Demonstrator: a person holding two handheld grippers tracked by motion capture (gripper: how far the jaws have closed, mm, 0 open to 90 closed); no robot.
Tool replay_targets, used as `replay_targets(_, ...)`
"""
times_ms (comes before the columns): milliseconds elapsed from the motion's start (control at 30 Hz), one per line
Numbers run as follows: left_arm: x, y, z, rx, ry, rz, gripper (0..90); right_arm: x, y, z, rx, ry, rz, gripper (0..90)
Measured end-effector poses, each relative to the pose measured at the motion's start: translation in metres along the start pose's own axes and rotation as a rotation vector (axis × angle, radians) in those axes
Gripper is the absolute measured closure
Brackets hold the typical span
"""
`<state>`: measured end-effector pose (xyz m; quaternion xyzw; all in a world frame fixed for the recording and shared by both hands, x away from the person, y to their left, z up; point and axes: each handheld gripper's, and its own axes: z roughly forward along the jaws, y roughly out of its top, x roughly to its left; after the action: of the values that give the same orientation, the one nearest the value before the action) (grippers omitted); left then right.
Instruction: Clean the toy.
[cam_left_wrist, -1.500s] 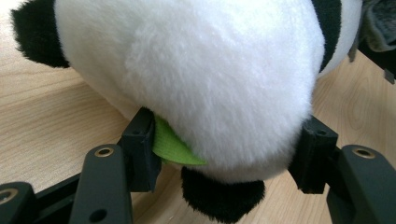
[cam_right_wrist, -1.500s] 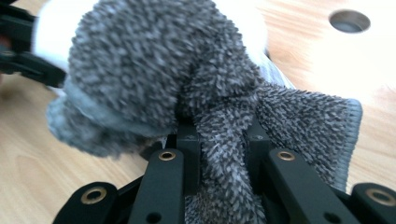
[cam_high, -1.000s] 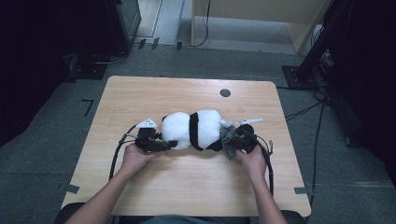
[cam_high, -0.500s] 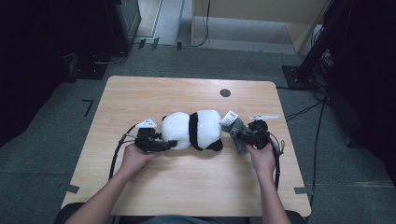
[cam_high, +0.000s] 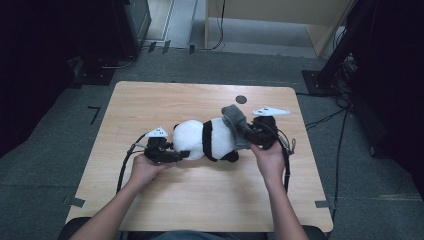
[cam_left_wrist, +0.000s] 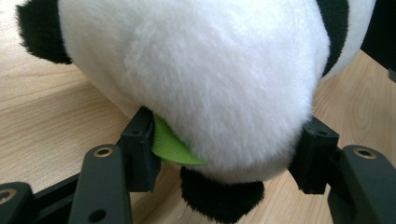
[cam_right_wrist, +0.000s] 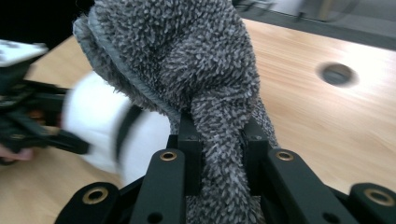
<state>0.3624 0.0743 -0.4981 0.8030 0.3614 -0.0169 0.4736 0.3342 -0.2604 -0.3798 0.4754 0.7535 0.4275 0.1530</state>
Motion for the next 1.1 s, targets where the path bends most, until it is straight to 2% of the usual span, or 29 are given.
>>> replay_targets(233,0.0,0.0,0.0,0.0,-0.001,-0.001,37.9,0.05,0.014,0.043,0.068,0.086,-0.11,77.0)
replay_targets(467,0.0,0.0,0.0,0.005,0.003,-0.004,38.0,0.082,0.009,0.082,0.166,0.115,-0.182,76.9)
replay_targets(533,0.001,0.0,0.0,0.013,0.002,-0.006,38.1,0.088,0.005,0.086,0.162,0.104,-0.212,77.0)
replay_targets(633,0.001,0.0,0.001,0.018,0.006,0.003,38.2,0.093,0.0,0.085,0.159,0.103,-0.235,77.1)
replay_targets(733,0.001,0.0,0.0,0.019,0.004,-0.007,38.2,0.093,-0.005,0.084,0.167,0.129,-0.232,77.2)
replay_targets(833,0.001,0.0,0.0,0.019,0.004,-0.009,38.4,0.093,-0.013,0.083,0.178,0.152,-0.251,77.6)
replay_targets(900,0.003,0.0,0.0,0.016,-0.003,-0.016,38.4,0.091,-0.018,0.082,0.193,0.164,-0.255,77.9)
replay_targets(933,0.004,0.001,0.0,0.01,-0.014,-0.038,38.4,0.09,-0.021,0.082,0.198,0.168,-0.262,77.9)
replay_targets(1100,0.003,0.002,-0.001,0.019,-0.008,-0.018,39.7,0.084,-0.037,0.075,0.252,0.164,-0.283,77.9)
